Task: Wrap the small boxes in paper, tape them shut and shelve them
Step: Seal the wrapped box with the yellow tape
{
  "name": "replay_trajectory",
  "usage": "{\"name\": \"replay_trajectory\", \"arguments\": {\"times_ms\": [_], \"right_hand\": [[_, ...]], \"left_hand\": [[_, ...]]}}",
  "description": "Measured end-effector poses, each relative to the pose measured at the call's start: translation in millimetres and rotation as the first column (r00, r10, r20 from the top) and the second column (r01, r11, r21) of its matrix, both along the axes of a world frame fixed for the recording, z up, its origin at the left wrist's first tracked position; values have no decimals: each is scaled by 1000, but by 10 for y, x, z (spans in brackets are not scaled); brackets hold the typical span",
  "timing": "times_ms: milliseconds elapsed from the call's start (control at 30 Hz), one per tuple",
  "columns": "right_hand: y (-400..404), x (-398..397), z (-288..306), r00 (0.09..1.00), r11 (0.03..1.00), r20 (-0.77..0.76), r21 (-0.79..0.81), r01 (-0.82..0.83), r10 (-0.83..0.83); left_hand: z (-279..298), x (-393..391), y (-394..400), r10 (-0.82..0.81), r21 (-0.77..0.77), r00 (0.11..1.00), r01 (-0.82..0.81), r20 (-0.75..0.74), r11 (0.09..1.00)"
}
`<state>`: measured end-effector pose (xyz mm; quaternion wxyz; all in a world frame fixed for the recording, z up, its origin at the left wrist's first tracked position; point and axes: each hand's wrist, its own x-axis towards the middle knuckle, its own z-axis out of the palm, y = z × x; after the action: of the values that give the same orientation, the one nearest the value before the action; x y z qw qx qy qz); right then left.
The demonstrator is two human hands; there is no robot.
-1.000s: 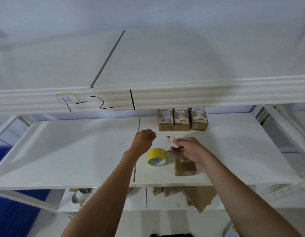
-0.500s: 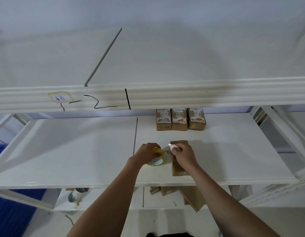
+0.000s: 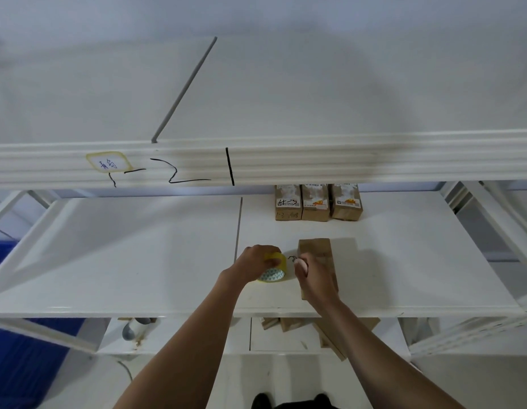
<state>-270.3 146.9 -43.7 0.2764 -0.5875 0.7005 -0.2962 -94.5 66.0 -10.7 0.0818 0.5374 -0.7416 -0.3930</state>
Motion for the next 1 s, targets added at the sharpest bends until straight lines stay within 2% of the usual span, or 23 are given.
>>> {"name": "replay_trajectory", "arguments": {"times_ms": [100, 300, 667, 1000], "right_hand": [[-14, 53, -3, 999, 1000, 36, -3, -4, 4], [-2, 60, -69, 994, 994, 108, -105, 30, -19], [-9, 73, -113, 998, 991, 65, -134, 28, -20], [-29, 129, 93, 1000, 997, 15, -79, -11, 12]], "left_hand": [[-17, 8, -6, -6, 4, 1000, 6, -7, 1000], [-37, 27, -22, 1, 13, 1000, -1, -4, 1000], [-57, 40, -28, 1, 12, 1000, -1, -15, 1000], [-17, 3, -19, -26, 17, 1000, 26, 0, 999]]}}
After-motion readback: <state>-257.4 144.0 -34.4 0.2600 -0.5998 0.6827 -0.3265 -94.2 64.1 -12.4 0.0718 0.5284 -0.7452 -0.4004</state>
